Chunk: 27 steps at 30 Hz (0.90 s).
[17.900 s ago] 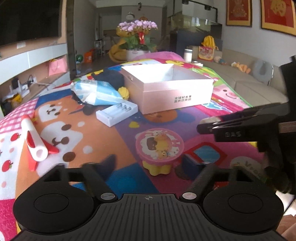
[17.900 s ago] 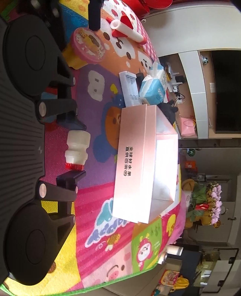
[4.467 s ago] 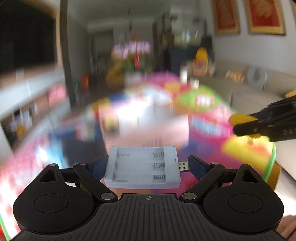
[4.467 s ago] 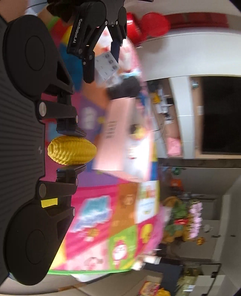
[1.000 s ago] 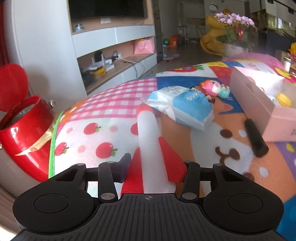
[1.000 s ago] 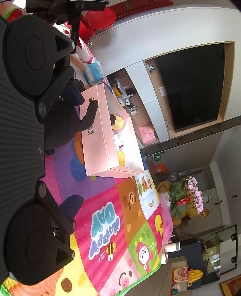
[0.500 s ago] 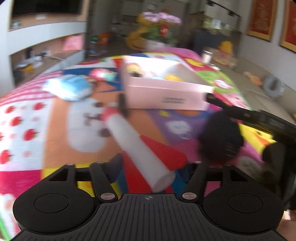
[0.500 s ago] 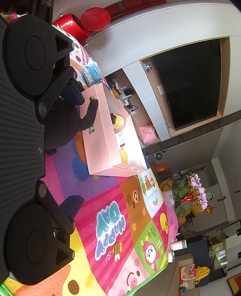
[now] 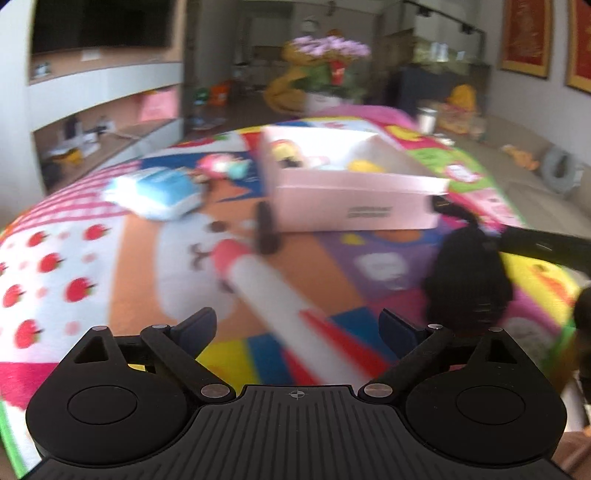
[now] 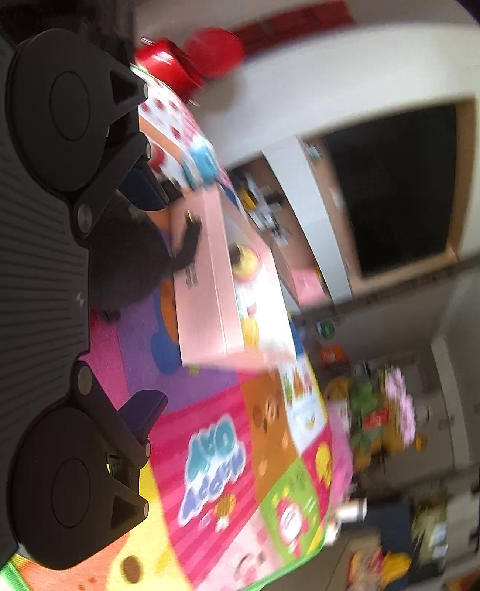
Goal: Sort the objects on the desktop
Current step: 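Grasp the white-and-red rocket toy with the left tool while right holds the plush cat, then carry the rocket toy and plush cat into the pink box and open both tools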
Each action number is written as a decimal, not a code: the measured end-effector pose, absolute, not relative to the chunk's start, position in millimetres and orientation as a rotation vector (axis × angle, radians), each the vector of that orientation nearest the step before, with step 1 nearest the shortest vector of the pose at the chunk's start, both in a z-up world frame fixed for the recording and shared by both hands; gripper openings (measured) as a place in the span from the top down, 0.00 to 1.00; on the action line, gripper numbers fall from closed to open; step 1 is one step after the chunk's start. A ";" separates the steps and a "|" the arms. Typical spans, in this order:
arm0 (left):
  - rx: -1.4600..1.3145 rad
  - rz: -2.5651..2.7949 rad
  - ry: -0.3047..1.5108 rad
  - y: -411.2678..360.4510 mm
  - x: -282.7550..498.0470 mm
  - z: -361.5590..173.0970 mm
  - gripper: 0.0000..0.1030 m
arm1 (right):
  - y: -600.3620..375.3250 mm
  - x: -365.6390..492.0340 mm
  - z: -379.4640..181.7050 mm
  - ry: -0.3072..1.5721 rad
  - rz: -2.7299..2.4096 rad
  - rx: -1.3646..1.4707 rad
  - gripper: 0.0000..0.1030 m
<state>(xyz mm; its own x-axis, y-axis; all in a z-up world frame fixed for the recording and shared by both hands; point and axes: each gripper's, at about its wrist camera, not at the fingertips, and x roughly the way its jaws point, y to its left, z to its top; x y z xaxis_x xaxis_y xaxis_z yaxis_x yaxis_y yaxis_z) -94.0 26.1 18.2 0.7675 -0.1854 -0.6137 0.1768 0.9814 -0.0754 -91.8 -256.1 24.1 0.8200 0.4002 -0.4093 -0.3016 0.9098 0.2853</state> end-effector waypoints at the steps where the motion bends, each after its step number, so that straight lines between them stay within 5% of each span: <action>1: -0.013 -0.173 0.670 30.1 -92.3 16.3 0.03 | -250.0 -94.0 27.5 0.492 0.418 0.165 0.00; 7: -0.038 -0.111 0.670 51.0 -90.7 15.5 0.03 | -204.2 -96.8 30.7 0.516 0.516 -0.100 0.00; 15: -0.197 -0.177 0.701 70.6 -88.3 22.6 0.02 | -199.0 -68.3 9.9 0.642 0.418 -0.024 0.01; 18: -0.172 -0.206 0.723 56.9 -78.9 20.9 0.04 | -201.6 -67.2 6.7 0.681 0.438 -0.015 0.24; 19: -0.142 -0.197 0.731 50.9 -74.9 19.4 0.06 | -202.0 -69.3 7.5 0.678 0.435 -0.014 0.24; 21: -0.101 -0.192 0.752 44.2 -69.6 17.2 0.35 | -202.0 -74.4 10.0 0.665 0.429 -0.035 0.25; 27: -0.034 -0.198 0.761 37.8 -73.9 13.3 0.49 | -210.5 -86.6 14.2 0.668 0.443 -0.042 0.25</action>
